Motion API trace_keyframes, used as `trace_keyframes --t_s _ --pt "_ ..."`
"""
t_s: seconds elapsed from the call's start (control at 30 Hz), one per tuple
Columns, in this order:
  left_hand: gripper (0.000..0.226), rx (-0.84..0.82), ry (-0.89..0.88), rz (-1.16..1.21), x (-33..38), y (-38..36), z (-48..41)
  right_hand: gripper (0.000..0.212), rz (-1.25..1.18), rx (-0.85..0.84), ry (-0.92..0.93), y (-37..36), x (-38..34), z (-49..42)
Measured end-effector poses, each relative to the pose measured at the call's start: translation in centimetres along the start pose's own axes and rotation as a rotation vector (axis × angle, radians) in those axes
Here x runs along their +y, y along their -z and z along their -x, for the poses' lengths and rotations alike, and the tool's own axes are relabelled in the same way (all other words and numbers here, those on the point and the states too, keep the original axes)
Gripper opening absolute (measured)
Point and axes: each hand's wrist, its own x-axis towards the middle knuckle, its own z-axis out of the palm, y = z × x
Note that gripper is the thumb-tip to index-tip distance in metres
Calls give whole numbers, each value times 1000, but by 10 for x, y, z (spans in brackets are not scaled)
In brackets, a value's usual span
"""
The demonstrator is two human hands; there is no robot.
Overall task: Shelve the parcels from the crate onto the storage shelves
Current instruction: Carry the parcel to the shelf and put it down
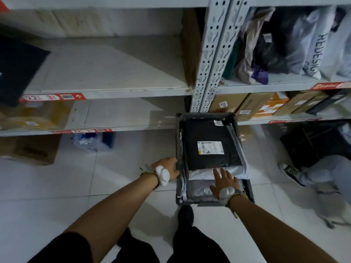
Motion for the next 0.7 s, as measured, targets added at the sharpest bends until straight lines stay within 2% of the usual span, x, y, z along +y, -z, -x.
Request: trace_keyframes --t_s 0.23,0.43,0.57,0.63,0.7 --pt "45 -93 162 122 45 -32 -54 78 -9 -41 -20 -19 27 -40" --pt "64 -259 294 156 59 -59 -105 75 -125 -148 -23 -52 38 -67" --pt "68 -292 355 193 66 -57 -120 76 -203 -150 -8 -58 44 -72" --pt "72 -290 404 302 66 -59 -126 76 -238 -152 -7 -62 46 -74" --pt "76 -256 578 641 67 -63 -131 76 -266 -168 -10 -63 47 -75"
